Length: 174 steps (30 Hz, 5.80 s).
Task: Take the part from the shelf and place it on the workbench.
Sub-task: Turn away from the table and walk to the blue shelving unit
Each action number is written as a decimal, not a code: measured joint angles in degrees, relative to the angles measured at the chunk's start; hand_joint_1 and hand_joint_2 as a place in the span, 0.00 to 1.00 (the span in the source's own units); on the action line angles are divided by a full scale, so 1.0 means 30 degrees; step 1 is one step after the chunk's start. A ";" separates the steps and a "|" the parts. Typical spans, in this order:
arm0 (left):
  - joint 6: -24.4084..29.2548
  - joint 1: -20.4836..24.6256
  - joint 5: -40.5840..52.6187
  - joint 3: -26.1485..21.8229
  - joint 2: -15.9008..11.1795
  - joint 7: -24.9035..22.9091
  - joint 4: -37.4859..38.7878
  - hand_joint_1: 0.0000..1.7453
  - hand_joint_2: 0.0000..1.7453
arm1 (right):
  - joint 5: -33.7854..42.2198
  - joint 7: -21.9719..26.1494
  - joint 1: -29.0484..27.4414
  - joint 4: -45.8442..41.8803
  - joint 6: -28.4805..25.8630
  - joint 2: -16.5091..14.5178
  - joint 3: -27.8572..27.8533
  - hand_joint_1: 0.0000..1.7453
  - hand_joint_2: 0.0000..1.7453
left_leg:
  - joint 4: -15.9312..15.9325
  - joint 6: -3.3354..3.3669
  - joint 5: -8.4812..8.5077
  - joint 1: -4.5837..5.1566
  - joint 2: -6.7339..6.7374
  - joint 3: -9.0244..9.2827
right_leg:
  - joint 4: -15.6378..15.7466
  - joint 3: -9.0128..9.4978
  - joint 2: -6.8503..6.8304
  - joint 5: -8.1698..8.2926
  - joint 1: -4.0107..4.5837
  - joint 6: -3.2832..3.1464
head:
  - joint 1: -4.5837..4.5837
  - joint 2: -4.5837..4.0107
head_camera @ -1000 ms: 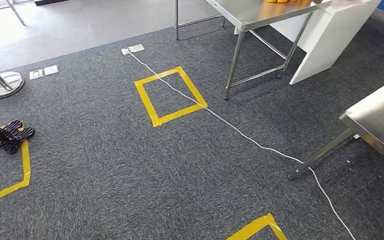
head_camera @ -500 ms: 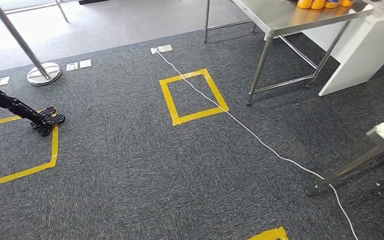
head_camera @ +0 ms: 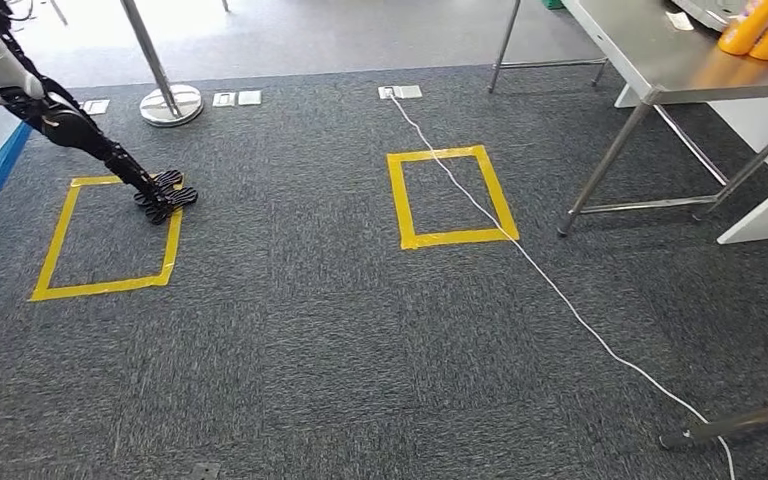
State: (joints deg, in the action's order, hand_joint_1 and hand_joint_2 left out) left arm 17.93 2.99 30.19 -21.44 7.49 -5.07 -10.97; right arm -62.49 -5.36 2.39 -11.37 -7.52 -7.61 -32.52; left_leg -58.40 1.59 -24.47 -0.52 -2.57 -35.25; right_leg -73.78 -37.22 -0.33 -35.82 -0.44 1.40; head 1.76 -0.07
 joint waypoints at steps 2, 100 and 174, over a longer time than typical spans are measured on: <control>-0.0319 -0.0018 -0.0261 -0.0020 -0.0002 -0.0587 0.0007 0.00 0.00 | -0.0005 -0.0018 -0.0012 0.0000 0.0015 -0.0002 0.0000 0.00 0.00 | -0.0004 -0.0021 0.0063 0.0005 -0.0576 -0.0024 | 0.1147 0.0405 0.0160 0.0738 -0.0018 0.0252 | -0.0004 0.0000; -0.0246 -0.0057 -0.0601 -0.1763 0.0000 0.1470 0.0051 0.00 0.00 | -0.0071 0.0299 0.0089 0.0000 0.0195 -0.0263 -0.0544 0.00 0.00 | -0.0006 -0.0635 0.0176 0.0013 -0.1460 0.0062 | 0.5182 0.2092 0.0968 0.2668 -0.0141 0.0016 | -0.0119 0.0000; -0.3047 -0.0008 -0.1113 -0.2413 0.0342 0.2465 0.0093 0.00 0.00 | -0.0188 0.0716 -0.0016 0.0000 0.0140 -0.0291 -0.1056 0.00 0.00 | -0.0671 -0.0786 -0.0468 -0.0040 0.1003 0.0327 | 0.5339 0.2207 -0.0255 0.2886 0.0000 -0.0414 | 0.0257 0.0000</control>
State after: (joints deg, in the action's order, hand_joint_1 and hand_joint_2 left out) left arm 8.79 2.97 26.85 -28.68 8.52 2.33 -10.69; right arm -63.05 -3.21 2.35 -11.37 -7.10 -8.49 -35.69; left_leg -60.42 -0.77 -25.87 -0.64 0.44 -34.27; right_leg -57.76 -30.60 -1.10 -27.16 -0.44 0.15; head 2.53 -0.07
